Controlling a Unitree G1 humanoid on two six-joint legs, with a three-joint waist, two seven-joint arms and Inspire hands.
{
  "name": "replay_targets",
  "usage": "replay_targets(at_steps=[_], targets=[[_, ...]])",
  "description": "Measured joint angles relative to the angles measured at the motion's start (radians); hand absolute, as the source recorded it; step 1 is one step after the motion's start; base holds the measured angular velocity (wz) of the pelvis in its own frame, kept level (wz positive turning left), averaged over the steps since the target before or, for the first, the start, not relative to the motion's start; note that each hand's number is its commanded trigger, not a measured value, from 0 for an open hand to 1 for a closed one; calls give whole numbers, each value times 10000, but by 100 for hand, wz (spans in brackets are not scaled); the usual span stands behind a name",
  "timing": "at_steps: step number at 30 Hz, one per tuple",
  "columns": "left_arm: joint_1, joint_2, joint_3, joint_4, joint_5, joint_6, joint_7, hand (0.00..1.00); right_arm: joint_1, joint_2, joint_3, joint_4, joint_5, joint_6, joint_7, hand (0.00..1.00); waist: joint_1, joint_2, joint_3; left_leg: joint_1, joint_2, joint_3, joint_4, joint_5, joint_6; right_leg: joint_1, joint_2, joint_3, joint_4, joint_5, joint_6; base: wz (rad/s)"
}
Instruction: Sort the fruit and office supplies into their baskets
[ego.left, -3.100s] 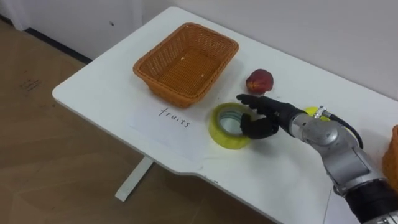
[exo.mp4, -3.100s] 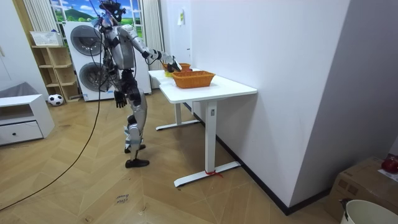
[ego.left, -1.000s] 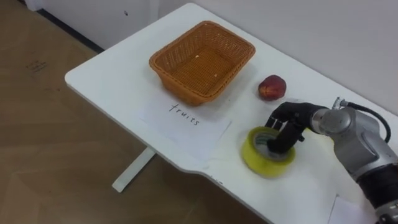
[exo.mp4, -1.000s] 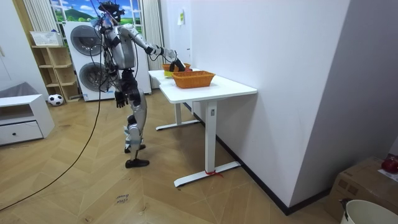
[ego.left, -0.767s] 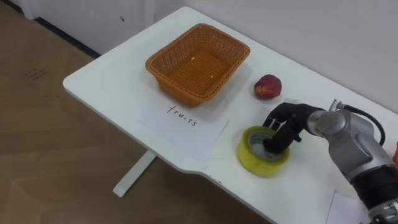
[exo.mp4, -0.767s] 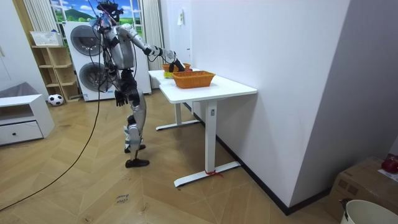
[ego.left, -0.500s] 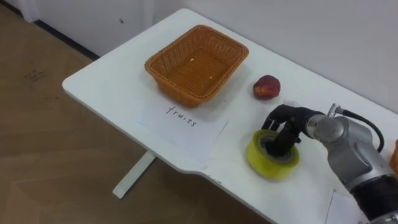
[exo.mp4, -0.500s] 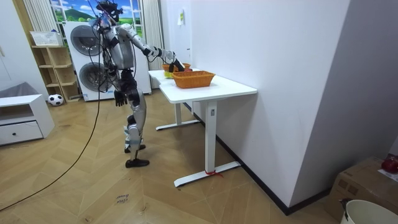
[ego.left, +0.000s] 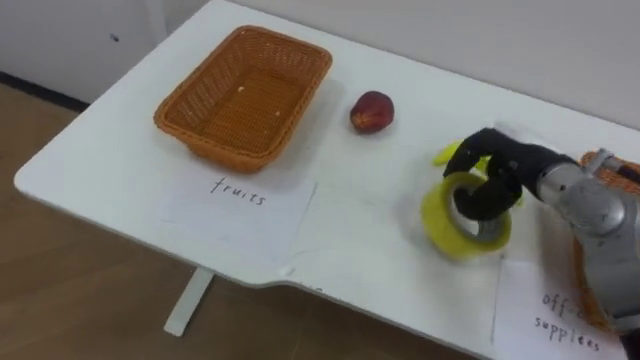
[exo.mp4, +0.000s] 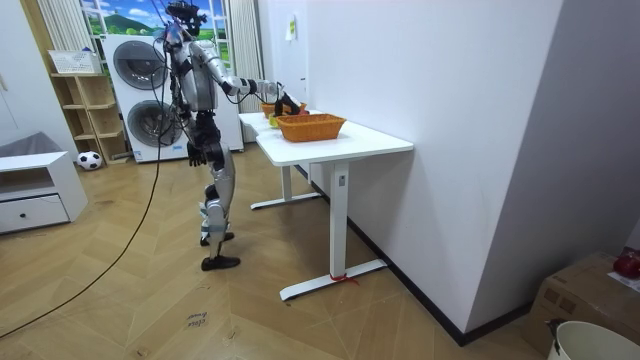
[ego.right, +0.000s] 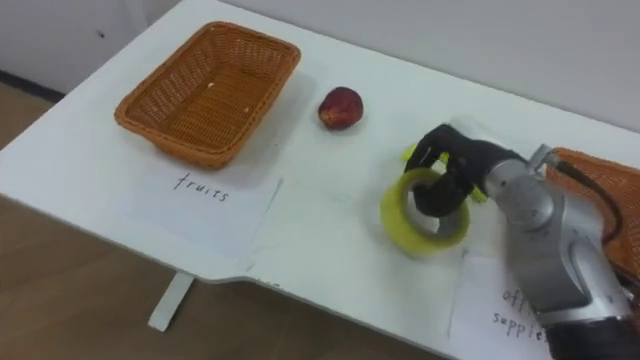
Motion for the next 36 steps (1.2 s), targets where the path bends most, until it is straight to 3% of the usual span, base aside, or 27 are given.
replay_targets(at_steps=[5, 13, 17, 23, 26, 29, 36], targets=[[-72, -79, -32, -83, -179, -429, -65, 0, -26, -121, -303, -623, -46, -158, -359, 100, -100, -80, -30, 155, 59, 416, -92, -1, 0, -113, 13, 337, 96, 1, -1, -22], [152, -135, -32, -89, -186, -486, -94, 0, -26, -121, -330, -1019, -40, -152, -376, 100, -254, -141, -14, 190, 115, 508, -114, -4, -1, -167, 51, 422, 195, 7, -12, -4], [411, -166, -5, -57, -171, -533, -68, 0, -29, -125, -795, -1144, 52, -147, -450, 100, -242, -143, -16, 181, 122, 504, -127, -4, -2, -189, 59, 412, 196, 8, -13, 0], [589, -192, 183, -53, -177, -410, -13, 0, -97, -154, -1488, -1102, 700, -143, -1372, 100, -245, -74, 30, 184, 126, 619, -119, -5, -2, -239, 58, 546, 197, 9, -14, -4], [589, -242, 200, -63, -174, -410, -3, 0, -115, -372, -1550, -937, 1337, -144, -1681, 100, -296, -22, 63, 142, 129, 670, -122, -6, -1, -297, 58, 573, 197, 11, -18, -5], [516, -290, 203, -64, -164, -410, -15, 0, -131, -399, -1645, -917, 1336, -151, -1800, 100, -553, -8, 59, 76, 134, 664, -126, -7, -1, -322, 65, 593, 199, 11, -18, 3], [400, -278, 205, -178, -102, -409, -158, 0, -353, -670, -1764, 273, 1478, -246, -2120, 100, -782, -83, 14, 88, 156, 816, -131, -8, -1, -404, 72, 706, 230, 12, -19, -5]])
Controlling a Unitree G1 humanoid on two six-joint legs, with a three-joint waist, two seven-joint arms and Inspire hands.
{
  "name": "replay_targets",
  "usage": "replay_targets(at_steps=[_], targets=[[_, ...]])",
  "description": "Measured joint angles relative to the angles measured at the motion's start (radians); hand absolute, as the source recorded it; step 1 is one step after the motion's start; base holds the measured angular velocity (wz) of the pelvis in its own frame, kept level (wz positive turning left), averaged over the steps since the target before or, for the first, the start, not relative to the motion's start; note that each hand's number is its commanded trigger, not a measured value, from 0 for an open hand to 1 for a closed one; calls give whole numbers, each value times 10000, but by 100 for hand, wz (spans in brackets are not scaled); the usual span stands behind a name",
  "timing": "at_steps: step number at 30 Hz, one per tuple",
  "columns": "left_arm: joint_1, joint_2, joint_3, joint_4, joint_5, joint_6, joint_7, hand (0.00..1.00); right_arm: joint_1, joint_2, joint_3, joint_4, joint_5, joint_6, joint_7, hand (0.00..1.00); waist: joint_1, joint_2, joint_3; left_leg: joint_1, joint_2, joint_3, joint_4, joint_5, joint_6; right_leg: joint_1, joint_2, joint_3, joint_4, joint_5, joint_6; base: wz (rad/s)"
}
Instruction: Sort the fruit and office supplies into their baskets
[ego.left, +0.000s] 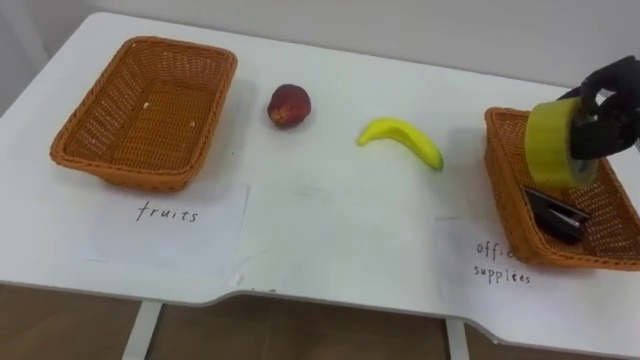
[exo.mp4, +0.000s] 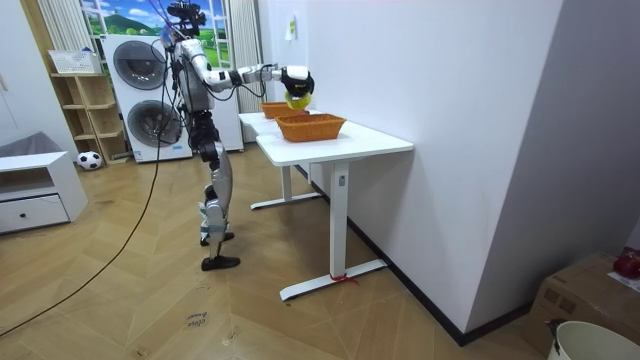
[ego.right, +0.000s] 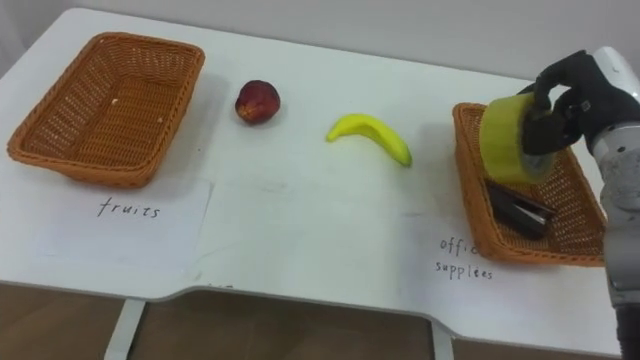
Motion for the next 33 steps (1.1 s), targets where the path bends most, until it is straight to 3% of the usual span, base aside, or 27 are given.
replay_targets(at_steps=[5, 15, 22, 24, 25, 26, 27, 28, 33], targets=[[43, -3, 1, 0, -1, 6, 14, 0, 1, 0, 0, -1, 47, 0, -62, 100, -6, 198, -45, 39, 8, 9, -44, 2, -2, 0, 7, -2, -2, 0, -1, 0], [109, 18, -4, -17, -3, 174, 11, 0, 229, 1, 1, -4, 465, 4, -181, 100, -64, 202, -48, 94, 17, 22, -145, 3, -4, 65, 12, -50, -17, 0, 0, 0], [108, 67, -157, -100, -18, 233, 67, 0, 956, 2, 10, -2, 400, 10, -183, 100, -1, 230, -31, 59, 36, 37, -180, -1, -10, 6, 38, -44, -18, 1, 1, 0], [111, 69, -205, -98, -17, 227, 93, 0, 1220, 3, 13, 2, 300, 9, -162, 76, 26, 264, -16, 65, 36, 37, -192, -1, -10, 6, 39, -44, -21, 1, 1, 0], [135, 70, -205, -111, -17, 216, 131, 0, 1350, 4, 14, 6, 245, 4, -148, 55, 55, 281, -17, 94, 37, 37, -191, -1, -10, 4, 41, -37, -27, 1, 1, 0], [217, 69, -205, -256, -18, 216, 170, 0, 1478, 4, 13, 7, 217, 3, -149, 26, 50, 286, -15, 111, 42, 37, -191, -1, -10, 5, 46, -34, -29, 1, 1, 0], [253, 70, -205, -325, -18, 206, 178, 0, 1523, 4, 13, 7, 198, 3, -149, 8, 47, 286, -15, 113, 45, 37, -191, -1, -10, 5, 49, -32, -29, 1, 1, 0], [290, 70, -204, -436, -18, 204, 184, 0, 1598, 4, 13, 6, 161, 3, -146, 0, 44, 289, -14, 115, 50, 38, -192, -1, -10, 3, 53, -29, -29, 1, 1, 0], [329, 71, -208, -710, -20, 150, 198, 0, 1672, 8, 35, 6, -159, 5, 16, 0, 68, 304, -7, 132, 55, 32, -257, -1, -11, 2, 66, -25, -30, 1, 1, 0]])
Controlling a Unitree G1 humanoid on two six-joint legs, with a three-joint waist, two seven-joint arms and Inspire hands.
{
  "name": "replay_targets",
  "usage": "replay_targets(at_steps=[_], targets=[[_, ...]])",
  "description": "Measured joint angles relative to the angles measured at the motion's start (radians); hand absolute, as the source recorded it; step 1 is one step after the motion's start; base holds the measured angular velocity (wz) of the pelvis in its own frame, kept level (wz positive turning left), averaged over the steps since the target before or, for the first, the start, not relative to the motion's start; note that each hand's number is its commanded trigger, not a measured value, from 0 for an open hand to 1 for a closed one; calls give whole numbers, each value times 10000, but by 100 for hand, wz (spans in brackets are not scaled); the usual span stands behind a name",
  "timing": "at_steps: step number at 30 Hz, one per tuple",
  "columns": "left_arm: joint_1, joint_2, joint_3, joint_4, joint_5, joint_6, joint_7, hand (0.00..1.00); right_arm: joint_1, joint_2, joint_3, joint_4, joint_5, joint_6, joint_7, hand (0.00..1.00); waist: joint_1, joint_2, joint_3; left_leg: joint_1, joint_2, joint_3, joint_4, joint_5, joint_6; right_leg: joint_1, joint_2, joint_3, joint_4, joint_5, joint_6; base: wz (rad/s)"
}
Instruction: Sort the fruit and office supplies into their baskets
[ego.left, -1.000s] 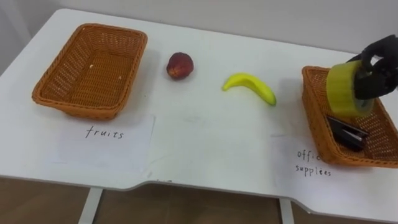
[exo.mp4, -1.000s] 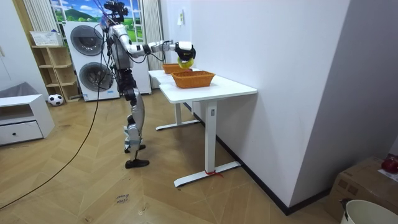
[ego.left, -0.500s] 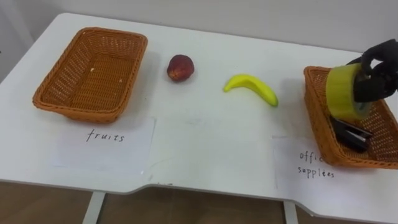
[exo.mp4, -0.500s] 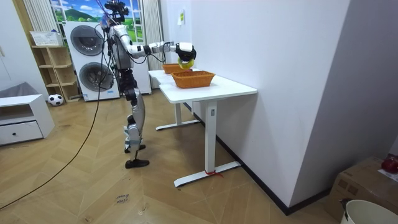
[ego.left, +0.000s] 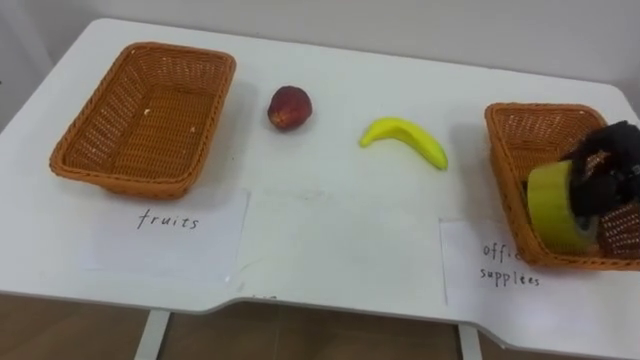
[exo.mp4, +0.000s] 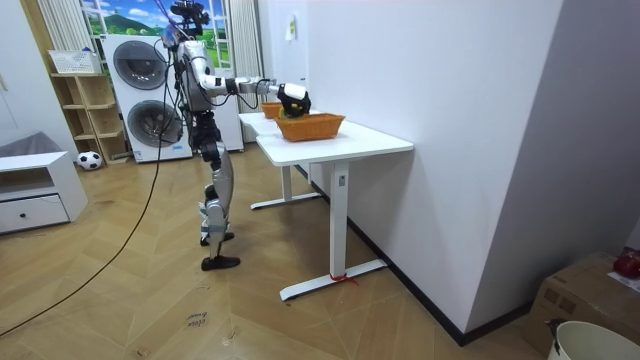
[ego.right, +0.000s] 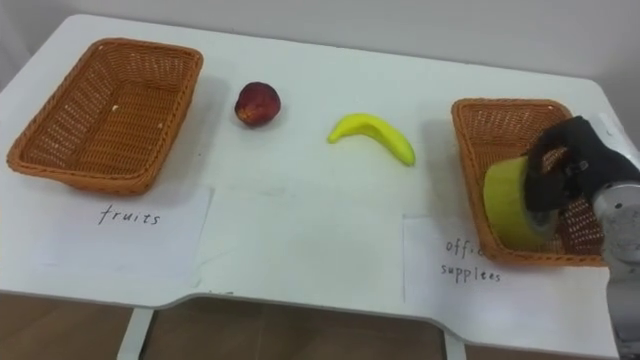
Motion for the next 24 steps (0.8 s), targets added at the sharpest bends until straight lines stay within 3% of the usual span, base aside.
replay_targets(at_steps=[15, 24], targets=[[34, 15, -210, -9, -2, 8, -2, 0, 0, 77, 10, -3, -389, 0, -50, 0, 39, -8, -2, 48, 3, -5, -7, 0, 0, 6, 6, 19, -3, 0, 0, 0], [10, 15, -210, -5, -1, 6, -11, 0, -1, 186, 18, -9, -794, -1, 37, 0, 36, -135, 24, 74, 7, 0, -12, 0, 0, 20, 6, 24, 11, 0, 1, 0]])
